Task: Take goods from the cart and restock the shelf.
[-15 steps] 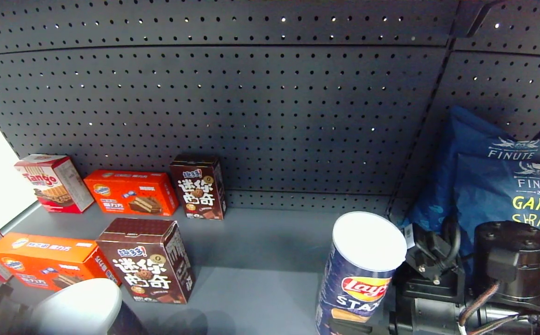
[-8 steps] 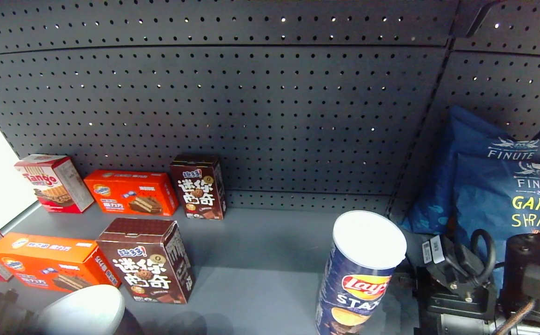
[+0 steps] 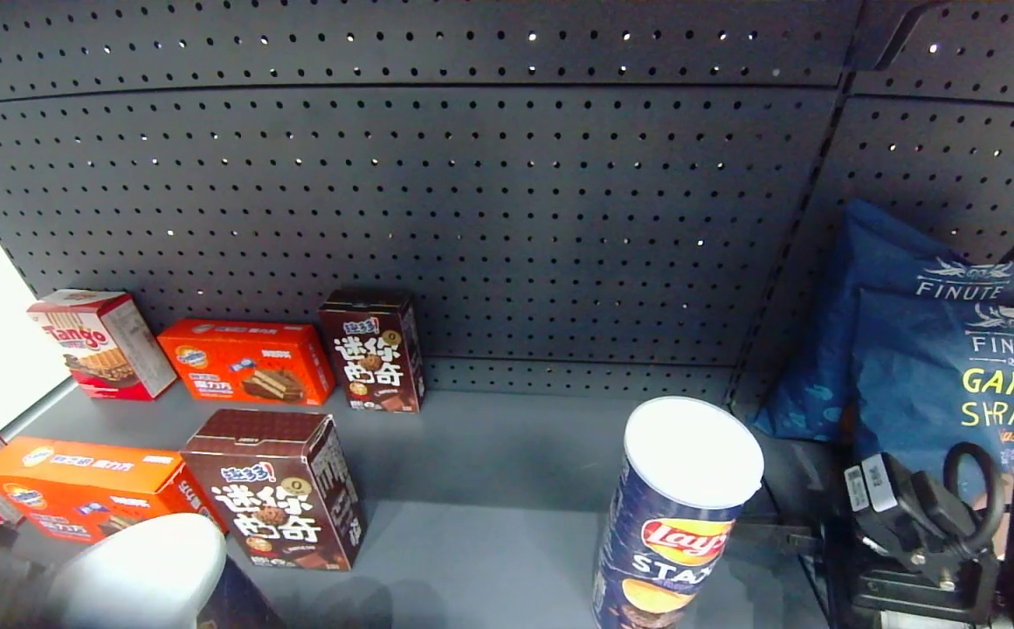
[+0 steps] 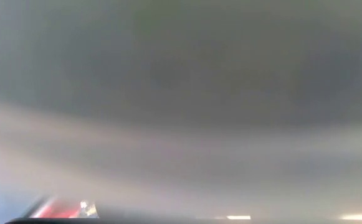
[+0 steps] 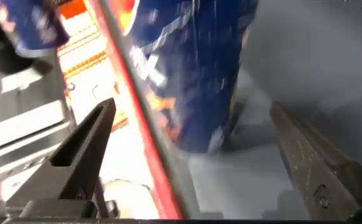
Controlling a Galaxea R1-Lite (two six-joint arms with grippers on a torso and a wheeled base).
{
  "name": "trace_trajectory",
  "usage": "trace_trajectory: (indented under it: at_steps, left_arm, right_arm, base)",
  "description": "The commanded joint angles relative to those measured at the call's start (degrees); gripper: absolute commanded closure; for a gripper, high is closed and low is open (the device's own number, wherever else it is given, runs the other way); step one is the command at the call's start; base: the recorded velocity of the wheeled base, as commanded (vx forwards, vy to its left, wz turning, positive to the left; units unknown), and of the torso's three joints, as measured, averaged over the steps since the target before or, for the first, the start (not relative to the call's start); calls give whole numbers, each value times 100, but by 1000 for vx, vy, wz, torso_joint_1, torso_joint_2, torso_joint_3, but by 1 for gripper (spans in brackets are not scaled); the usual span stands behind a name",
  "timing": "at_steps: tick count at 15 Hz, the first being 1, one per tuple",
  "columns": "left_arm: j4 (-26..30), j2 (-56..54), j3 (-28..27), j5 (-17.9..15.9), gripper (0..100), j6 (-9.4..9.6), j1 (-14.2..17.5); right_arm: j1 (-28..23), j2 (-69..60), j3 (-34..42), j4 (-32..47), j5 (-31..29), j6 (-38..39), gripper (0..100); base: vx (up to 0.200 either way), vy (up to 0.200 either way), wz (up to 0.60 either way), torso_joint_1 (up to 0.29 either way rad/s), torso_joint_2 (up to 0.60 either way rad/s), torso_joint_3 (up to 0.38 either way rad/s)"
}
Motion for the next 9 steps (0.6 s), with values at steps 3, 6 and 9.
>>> trace_trajectory:
  at_steps: [3, 6, 9]
  left_arm:
    - [0, 470, -483, 6, 100, 24, -212]
    - [-237, 866, -676, -12, 100, 59, -247]
    - [-492, 1297, -905, 23, 100, 59, -283]
  right_arm:
    - [14, -2268, -451, 2727, -424, 1, 0]
    - [5, -2865, -583, 3351, -529, 10, 0]
    - [14, -2918, -662, 3324, -652, 19, 0]
  base:
    - [0, 0, 0, 0, 0, 0]
    - [0, 0, 0, 0, 0, 0]
    - [0, 0, 0, 0, 0, 0]
